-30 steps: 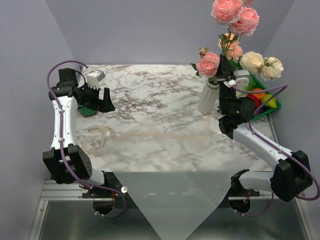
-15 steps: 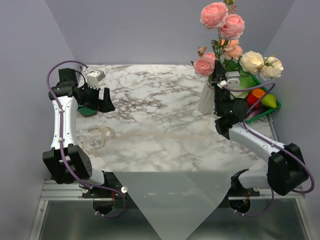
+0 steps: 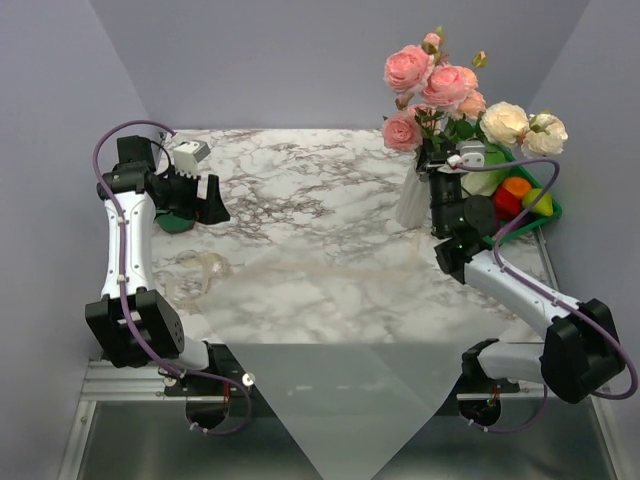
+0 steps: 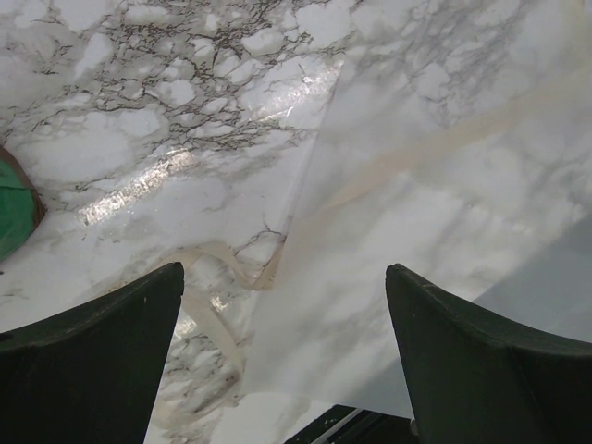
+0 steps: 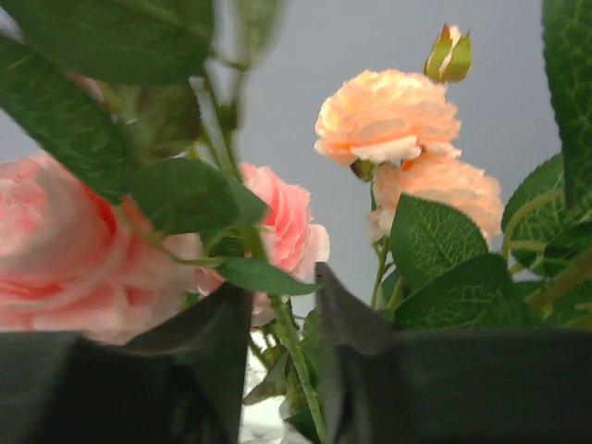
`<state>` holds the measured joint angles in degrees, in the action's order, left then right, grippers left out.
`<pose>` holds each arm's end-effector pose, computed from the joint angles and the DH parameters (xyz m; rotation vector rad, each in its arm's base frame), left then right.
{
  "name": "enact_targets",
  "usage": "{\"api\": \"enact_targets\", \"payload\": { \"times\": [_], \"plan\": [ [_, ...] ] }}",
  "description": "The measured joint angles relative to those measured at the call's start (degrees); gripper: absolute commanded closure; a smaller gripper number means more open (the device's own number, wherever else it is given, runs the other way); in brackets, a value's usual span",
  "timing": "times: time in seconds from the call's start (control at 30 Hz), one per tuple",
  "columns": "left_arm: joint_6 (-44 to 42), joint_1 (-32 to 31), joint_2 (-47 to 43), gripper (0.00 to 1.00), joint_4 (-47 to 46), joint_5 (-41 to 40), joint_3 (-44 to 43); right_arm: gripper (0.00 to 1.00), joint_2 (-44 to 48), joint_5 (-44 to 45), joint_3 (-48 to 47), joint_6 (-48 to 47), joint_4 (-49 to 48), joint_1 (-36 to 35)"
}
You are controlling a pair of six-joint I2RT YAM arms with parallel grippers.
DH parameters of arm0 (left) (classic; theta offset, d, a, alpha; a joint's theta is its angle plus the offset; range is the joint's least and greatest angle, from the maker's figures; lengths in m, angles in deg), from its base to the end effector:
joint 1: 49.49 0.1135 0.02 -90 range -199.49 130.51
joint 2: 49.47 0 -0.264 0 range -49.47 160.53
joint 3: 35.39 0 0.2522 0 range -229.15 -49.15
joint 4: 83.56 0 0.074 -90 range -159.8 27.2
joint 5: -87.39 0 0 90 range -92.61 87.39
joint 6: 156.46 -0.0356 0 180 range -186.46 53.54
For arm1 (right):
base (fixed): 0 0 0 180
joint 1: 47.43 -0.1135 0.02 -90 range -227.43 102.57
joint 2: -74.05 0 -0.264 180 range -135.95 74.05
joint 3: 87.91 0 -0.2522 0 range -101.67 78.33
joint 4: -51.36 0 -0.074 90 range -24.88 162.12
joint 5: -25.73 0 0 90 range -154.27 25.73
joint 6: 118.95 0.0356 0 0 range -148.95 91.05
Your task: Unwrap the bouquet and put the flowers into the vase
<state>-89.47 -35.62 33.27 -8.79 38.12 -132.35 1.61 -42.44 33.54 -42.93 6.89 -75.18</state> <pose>0.2781 0.0448 0.3494 0.4191 2.3426 -0.6372 0.2516 0.1174 0.3591 -0.0413 1.0782 0.0190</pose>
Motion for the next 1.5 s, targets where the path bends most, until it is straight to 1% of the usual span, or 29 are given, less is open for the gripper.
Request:
{"api": "enact_targets", "payload": {
  "times": [0.03,0.1,0.2,0.4,0.5,0.6,0.63,0.67,0.87,1.0,1.07,1.2,1.3,1.4,1.5],
  "plan": [
    [0.07,0.00,0.07,0.01,0.00,0.04,-0.15,0.43,0.68,0.07,0.00,1.09,1.84,0.00],
    [0.13,0.00,0.13,0.01,0.00,0.15,-0.50,0.35,1.97,0.39,0.00,3.56,5.55,0.00],
    [0.17,0.00,0.13,0.01,-0.02,0.37,-0.76,0.33,4.55,0.48,0.20,6.97,11.54,0.02],
    [0.31,0.00,0.13,0.01,0.04,0.59,-0.79,0.35,8.35,1.22,0.31,13.03,20.44,0.02],
    [0.33,0.00,0.09,0.01,0.09,0.90,-0.79,0.38,8.63,1.75,0.04,15.78,23.71,0.02],
    [0.35,0.00,-0.02,0.01,0.31,1.07,-0.79,0.43,8.35,1.97,-1.79,18.51,27.54,0.00],
    [0.35,0.00,-0.11,0.01,0.42,1.09,-0.79,0.48,8.00,2.03,-3.17,19.78,29.24,0.02],
    [0.35,0.00,-0.28,0.01,0.50,1.11,-0.79,0.50,7.54,2.05,-4.79,20.83,30.42,0.02],
    [0.33,0.00,-1.70,0.01,0.90,1.14,-0.79,0.55,5.33,1.95,-15.13,29.16,38.60,0.02],
    [0.33,0.00,-2.19,0.01,0.94,1.14,-0.79,0.55,5.46,1.03,-17.97,34.99,42.97,-0.20],
    [0.31,0.00,-2.27,0.01,0.94,1.16,-0.76,0.51,5.70,1.05,-17.90,37.13,45.20,-0.83],
    [0.31,0.00,-2.62,0.01,0.98,1.18,-0.76,0.48,6.54,1.05,-15.80,40.72,48.09,-2.05],
    [0.28,0.02,-2.95,0.01,1.05,1.25,-0.74,0.48,7.54,1.40,-13.70,43.74,50.64,-2.71],
    [0.28,0.02,-3.13,0.01,1.09,1.38,-0.72,0.51,8.44,1.73,-12.41,45.46,52.04,-3.67],
    [0.31,0.00,-3.13,0.01,1.20,1.55,-0.72,0.76,10.34,2.05,-10.58,45.31,51.45,-5.40]
  ]
}}
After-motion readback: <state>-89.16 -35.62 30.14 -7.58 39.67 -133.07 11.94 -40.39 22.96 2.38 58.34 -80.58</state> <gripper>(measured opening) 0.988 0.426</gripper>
